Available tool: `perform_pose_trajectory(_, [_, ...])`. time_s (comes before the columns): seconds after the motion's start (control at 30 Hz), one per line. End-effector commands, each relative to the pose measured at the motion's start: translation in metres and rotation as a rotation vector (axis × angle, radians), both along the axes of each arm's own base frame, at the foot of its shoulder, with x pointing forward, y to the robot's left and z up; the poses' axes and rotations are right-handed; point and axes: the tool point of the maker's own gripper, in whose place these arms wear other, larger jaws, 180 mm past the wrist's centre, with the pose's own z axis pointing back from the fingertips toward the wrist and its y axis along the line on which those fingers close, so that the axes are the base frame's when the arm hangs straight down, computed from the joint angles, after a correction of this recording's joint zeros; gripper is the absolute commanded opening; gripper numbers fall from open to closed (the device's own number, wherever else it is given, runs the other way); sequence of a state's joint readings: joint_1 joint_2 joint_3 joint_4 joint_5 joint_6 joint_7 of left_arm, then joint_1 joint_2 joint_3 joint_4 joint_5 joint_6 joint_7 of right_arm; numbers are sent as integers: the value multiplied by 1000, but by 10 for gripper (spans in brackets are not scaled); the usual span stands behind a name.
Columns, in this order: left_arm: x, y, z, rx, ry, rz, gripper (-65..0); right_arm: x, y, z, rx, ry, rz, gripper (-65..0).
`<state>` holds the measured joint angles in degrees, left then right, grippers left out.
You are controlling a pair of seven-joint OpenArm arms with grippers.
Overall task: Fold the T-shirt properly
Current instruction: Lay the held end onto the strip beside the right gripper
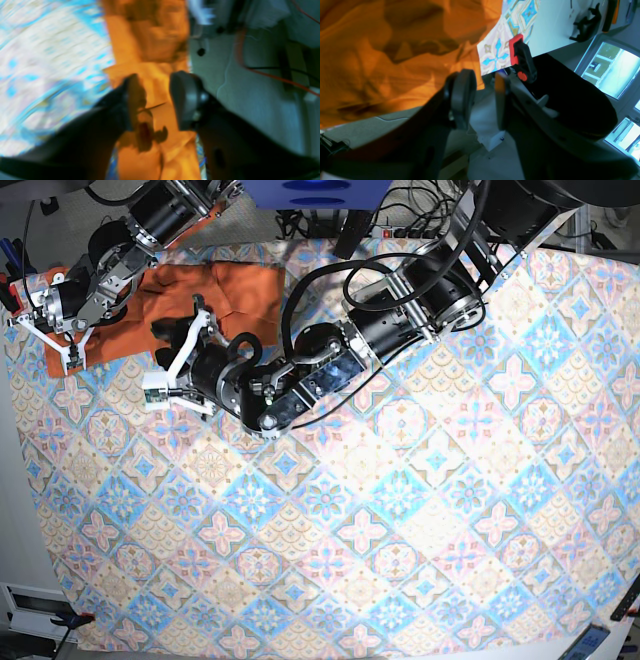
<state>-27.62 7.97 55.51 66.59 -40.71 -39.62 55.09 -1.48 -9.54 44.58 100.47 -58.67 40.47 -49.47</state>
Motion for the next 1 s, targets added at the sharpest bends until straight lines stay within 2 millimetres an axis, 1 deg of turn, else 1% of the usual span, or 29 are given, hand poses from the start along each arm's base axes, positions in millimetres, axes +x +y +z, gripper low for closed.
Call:
perform_pose_trajectory(0.0, [11,-8,22,-57,-15,12,-529,3,-8,10,-35,-14,-6,-479])
perform_pose_trajectory(0.07, [26,4,20,-39,-11,55,-613,4,-8,10,-35,-15,-7,-479])
perform_pose_trajectory(0.1, [31,9,21,-33,-16,66,-629,4,-8,10,-35,-15,-7,-479])
perform_pose_trajectory(0.17, [30,11,26,-25,-37,55,-628,4,-8,10,-35,-17,-7,-479])
perform_pose_trajectory(0.23, [26,20,20,29,-65,25,-621,4,-8,10,-35,-17,-7,-479])
perform_pose_trajectory(0.3, [6,22,9,74,-73,-39,-621,4,-8,10,-35,-15,-7,-479])
perform_pose_trajectory(0.37, [-9,21,2,92,-76,-83,-621,3,-8,10,-35,-14,-6,-479])
perform_pose_trajectory(0.43, [-18,22,-3,109,-78,-112,-621,2,-8,10,-35,-13,-11,-479])
perform_pose_trajectory(0.5, [-24,27,-11,133,-77,-133,-621,-4,-11,10,-36,-10,-31,-479])
perform_pose_trajectory(0.6, [-23,29,-12,135,-76,-129,-623,-9,-13,9,-36,-7,-44,-479])
perform_pose_trajectory(0.7, [-10,40,-14,139,-67,-85,-624,-10,-15,9,-36,-14,-50,-479])
perform_pose_trajectory(0.73, [-5,42,-12,136,-69,-69,-625,-10,-15,9,-35,-21,-46,-479])
perform_pose_trajectory(0.8, [0,43,-11,138,-76,-60,-625,-13,-18,8,-33,-31,-53,-479])
perform_pose_trajectory(0.9, [-2,46,-14,158,-83,-73,-625,-14,-19,8,-33,-40,-54,-479])
perform_pose_trajectory(0.97, [-3,56,-24,205,-90,-81,-625,-14,-19,8,-33,-40,-54,-479])
